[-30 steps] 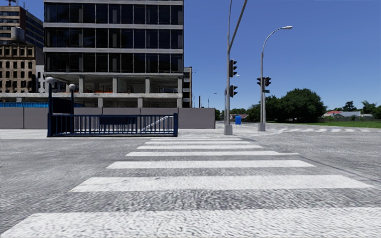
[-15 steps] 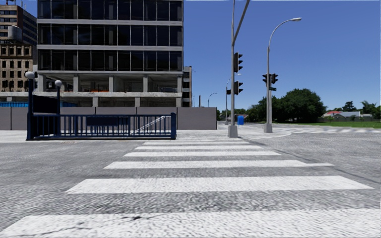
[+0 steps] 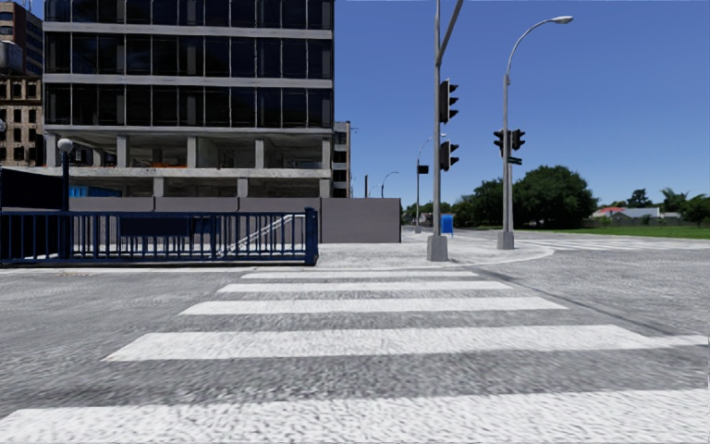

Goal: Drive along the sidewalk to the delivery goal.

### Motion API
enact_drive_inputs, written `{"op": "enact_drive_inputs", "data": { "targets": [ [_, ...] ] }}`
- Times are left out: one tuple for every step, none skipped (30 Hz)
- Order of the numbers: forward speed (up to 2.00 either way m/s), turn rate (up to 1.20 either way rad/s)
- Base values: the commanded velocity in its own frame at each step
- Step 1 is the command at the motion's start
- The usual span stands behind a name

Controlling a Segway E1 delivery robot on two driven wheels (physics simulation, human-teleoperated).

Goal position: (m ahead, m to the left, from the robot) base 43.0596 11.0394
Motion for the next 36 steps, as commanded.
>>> {"op": "enact_drive_inputs", "data": {
  "targets": [
    [2.00,0.00],
    [2.00,0.00],
    [2.00,0.00],
    [2.00,0.00],
    [2.00,0.00],
    [2.00,0.00],
    [2.00,0.00],
    [2.00,0.00],
    [2.00,0.00],
    [2.00,0.00],
    [2.00,-0.02],
    [2.00,-0.23],
    [2.00,-0.67],
    [2.00,-1.09],
    [2.00,-1.15],
    [2.00,-1.08],
    [2.00,0.00],
    [2.00,0.00],
    [2.00,0.00],
    [2.00,0.00],
    [2.00,0.00],
    [2.00,0.00],
    [2.00,0.00],
    [2.00,0.00],
    [2.00,0.00],
    [2.00,0.00],
    [2.00,0.00],
    [2.00,0.00],
    [2.00,0.00],
    [2.00,0.00],
    [2.00,0.00],
    [2.00,0.00],
    [2.00,0.00],
    [2.00,0.00],
    [2.00,0.00],
    [2.00,0.00]
  ]
}}
